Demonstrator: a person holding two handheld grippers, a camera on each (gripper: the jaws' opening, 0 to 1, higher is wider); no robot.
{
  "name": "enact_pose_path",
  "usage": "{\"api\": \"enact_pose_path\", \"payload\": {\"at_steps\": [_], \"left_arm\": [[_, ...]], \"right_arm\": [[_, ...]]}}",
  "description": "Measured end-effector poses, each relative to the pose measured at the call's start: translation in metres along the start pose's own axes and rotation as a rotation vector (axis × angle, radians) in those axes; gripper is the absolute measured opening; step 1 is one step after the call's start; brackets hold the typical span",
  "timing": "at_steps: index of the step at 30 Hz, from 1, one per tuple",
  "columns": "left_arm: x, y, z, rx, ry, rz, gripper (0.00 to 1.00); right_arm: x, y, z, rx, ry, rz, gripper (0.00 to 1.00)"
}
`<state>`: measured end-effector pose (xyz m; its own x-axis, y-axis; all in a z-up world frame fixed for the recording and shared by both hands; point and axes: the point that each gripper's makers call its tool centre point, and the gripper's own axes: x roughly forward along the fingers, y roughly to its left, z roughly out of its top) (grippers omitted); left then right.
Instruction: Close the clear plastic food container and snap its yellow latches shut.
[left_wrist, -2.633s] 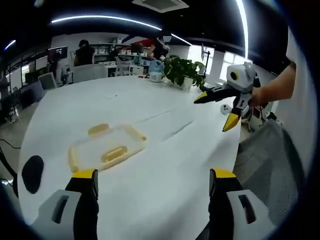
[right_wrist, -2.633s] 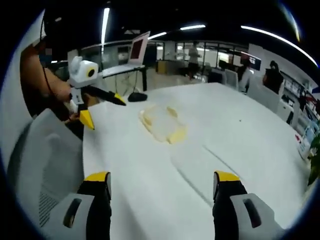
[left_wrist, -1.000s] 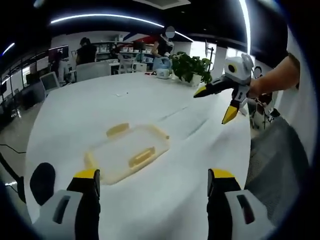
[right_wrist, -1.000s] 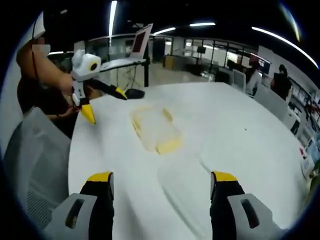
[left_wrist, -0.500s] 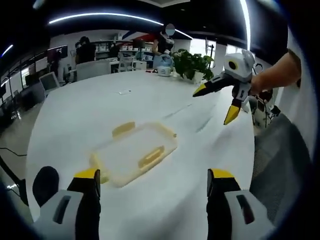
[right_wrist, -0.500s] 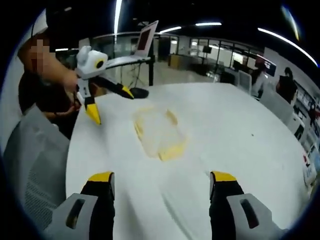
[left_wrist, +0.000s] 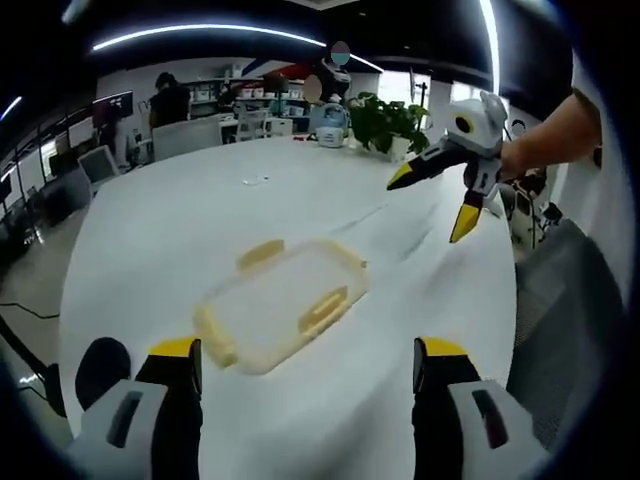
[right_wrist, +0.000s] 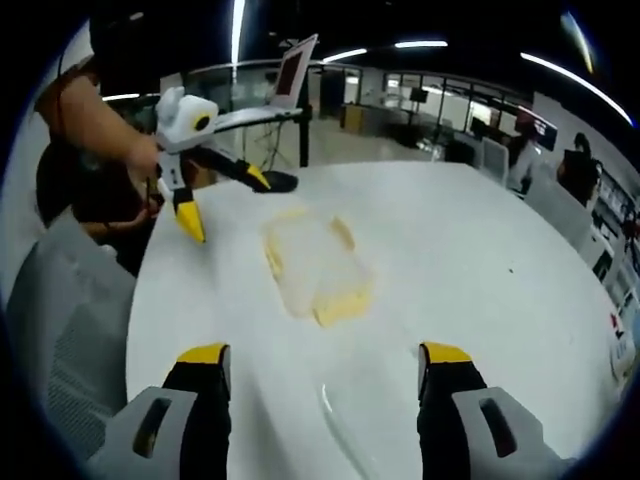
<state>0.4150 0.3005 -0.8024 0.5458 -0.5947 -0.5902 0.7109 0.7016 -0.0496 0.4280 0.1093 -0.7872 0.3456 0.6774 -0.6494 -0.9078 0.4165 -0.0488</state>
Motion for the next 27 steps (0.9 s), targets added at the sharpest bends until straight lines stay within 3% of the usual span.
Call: {"api": "enact_pose_path", "payload": {"at_steps": [3, 27], "left_arm": [[0.0, 0.003, -0.004, 0.042, 0.026, -0.001, 0.89], [0.005, 0.022, -0.005, 0.094, 0.065, -0.02, 0.87]], "right_arm": [[0.002, -0.003, 0.003, 0.01, -0.006, 0.004, 0.77], [0.017, -0.025, 0.008, -0.023, 0.018, 0.024, 0.76]]}}
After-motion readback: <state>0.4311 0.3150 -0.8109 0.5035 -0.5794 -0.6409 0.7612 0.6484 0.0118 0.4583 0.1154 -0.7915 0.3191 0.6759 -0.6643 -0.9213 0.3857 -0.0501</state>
